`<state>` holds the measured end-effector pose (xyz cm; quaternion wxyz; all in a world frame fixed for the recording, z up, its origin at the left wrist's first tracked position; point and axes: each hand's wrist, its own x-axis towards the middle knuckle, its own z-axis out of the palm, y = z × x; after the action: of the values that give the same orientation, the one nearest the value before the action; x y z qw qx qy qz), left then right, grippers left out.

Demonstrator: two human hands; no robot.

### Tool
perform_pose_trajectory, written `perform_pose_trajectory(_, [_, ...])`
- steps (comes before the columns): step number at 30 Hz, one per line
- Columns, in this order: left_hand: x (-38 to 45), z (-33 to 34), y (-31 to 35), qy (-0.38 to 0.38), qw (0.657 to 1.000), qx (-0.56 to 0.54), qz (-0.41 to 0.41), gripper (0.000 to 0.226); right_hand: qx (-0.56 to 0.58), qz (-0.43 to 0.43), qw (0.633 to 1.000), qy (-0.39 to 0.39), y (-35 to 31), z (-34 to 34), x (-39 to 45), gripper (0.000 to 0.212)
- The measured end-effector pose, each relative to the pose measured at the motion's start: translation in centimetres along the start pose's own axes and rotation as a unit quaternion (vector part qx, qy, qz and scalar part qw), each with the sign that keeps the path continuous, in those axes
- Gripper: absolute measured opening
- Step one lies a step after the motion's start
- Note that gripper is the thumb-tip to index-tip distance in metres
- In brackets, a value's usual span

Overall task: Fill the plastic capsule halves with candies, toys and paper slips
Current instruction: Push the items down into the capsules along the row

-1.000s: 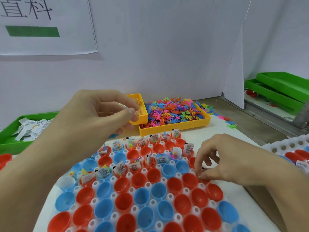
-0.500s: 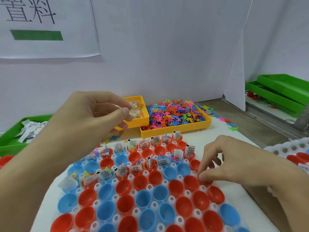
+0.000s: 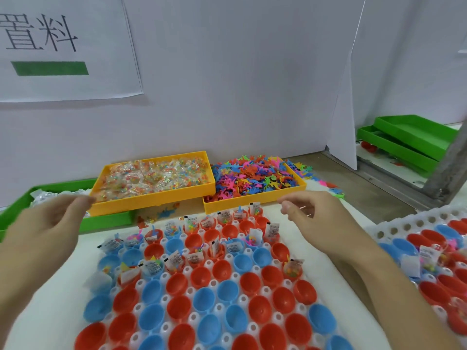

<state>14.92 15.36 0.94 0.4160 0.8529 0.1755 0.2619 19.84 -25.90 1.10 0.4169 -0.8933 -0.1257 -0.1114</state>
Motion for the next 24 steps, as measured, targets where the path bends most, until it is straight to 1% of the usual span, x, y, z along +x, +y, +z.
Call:
perform_pose_trajectory(1, [-0.1, -0.1, -1.9, 0.008, 0.999, -0.005, -0.034, 0.019, -0.003, 0.013, 1.0, 0.008, 0.4, 0.3, 0.2, 0.015])
perform_pose_trajectory(2, [-0.3, -0.1, -3.4, 0.003, 0.997, -0.026, -0.067, 0.022, -0.006, 0.025, 1.0, 0.015, 0.6, 0.6, 0.3, 0.017])
perform_pose_trajectory(3, [-0.5, 0.3, -4.7, -0.015, 0.994, -0.057, -0.094, 0.027, -0.012, 0.036, 0.999, 0.02, 1.0, 0.9, 0.4, 0.021])
perform_pose_trajectory(5, [-1.4, 0.8, -6.1, -0.06, 0.981, -0.132, -0.127, 0.028, -0.015, 0.055, 0.998, 0.026, 1.3, 1.3, 0.5, 0.03])
perform_pose_trajectory(7, [-2.7, 1.5, -6.3, -0.066, 0.974, -0.185, -0.11, 0.037, -0.007, 0.07, 0.997, 0.037, 1.3, 1.7, 0.5, 0.036])
perform_pose_trajectory(9, [-3.7, 2.2, -6.4, -0.044, 0.965, -0.24, -0.098, 0.048, 0.013, 0.094, 0.994, 0.056, 1.4, 1.9, 0.8, 0.033])
perform_pose_trajectory(10, [-3.8, 2.4, -6.5, -0.022, 0.955, -0.279, -0.094, 0.046, 0.022, 0.115, 0.991, 0.069, 1.4, 2.1, 1.2, 0.03])
perform_pose_trajectory(12, [-3.6, 2.6, -6.8, 0.016, 0.943, -0.325, -0.068, 0.036, 0.032, 0.169, 0.98, 0.105, 1.5, 2.2, 1.9, 0.041])
perform_pose_trajectory(14, [-3.1, 2.7, -7.1, 0.044, 0.938, -0.34, -0.053, 0.029, 0.025, 0.22, 0.966, 0.131, 1.9, 2.4, 2.8, 0.051])
perform_pose_trajectory(15, [-3.0, 2.7, -7.3, 0.054, 0.935, -0.346, -0.048, 0.029, 0.011, 0.248, 0.959, 0.135, 2.1, 2.5, 3.4, 0.053])
perform_pose_trajectory(18, [-3.1, 2.5, -6.9, 0.078, 0.931, -0.354, -0.04, 0.031, -0.047, 0.32, 0.939, 0.116, 2.6, 2.9, 5.0, 0.058])
perform_pose_trajectory(21, [-3.3, 2.5, -6.0, 0.089, 0.926, -0.365, -0.041, 0.03, -0.095, 0.36, 0.923, 0.101, 3.2, 2.9, 6.1, 0.058])
perform_pose_trajectory(24, [-3.5, 2.5, -5.4, 0.09, 0.92, -0.377, -0.052, 0.031, -0.111, 0.368, 0.917, 0.105, 3.8, 2.6, 6.6, 0.064])
